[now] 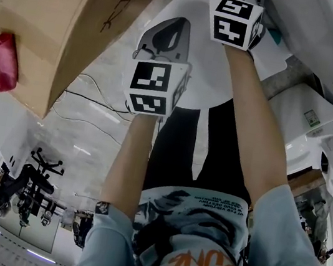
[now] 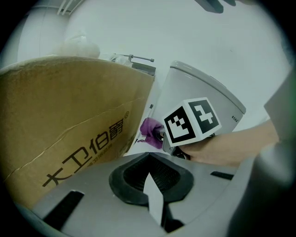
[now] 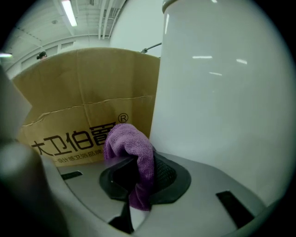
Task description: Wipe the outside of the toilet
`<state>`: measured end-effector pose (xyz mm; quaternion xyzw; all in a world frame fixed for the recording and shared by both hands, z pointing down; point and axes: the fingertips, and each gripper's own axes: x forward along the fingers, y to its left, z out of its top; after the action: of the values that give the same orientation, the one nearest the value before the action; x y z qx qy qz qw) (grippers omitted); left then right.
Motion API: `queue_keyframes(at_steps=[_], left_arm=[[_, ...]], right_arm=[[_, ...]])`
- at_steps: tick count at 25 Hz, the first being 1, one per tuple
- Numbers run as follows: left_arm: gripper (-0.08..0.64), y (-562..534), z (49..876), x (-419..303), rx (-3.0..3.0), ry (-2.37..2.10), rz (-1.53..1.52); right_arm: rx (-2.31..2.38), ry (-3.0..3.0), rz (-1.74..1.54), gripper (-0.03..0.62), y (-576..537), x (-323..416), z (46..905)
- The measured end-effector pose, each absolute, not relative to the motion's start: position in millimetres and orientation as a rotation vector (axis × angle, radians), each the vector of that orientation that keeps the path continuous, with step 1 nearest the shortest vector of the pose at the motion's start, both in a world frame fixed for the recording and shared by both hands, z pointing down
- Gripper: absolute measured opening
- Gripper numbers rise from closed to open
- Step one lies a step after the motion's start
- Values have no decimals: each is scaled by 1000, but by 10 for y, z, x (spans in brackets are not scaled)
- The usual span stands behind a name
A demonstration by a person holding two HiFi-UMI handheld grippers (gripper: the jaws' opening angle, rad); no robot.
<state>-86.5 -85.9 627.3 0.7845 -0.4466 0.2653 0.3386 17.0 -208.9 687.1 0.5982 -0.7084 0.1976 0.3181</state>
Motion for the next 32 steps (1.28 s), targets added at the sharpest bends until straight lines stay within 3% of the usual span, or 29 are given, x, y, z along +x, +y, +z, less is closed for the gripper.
queue_keyframes(at_steps=[32], left_arm=[[25,-636,6244,-496,2119,-1055,750]], right_arm=[[1690,-1795,686,66,-1354,995,7027]])
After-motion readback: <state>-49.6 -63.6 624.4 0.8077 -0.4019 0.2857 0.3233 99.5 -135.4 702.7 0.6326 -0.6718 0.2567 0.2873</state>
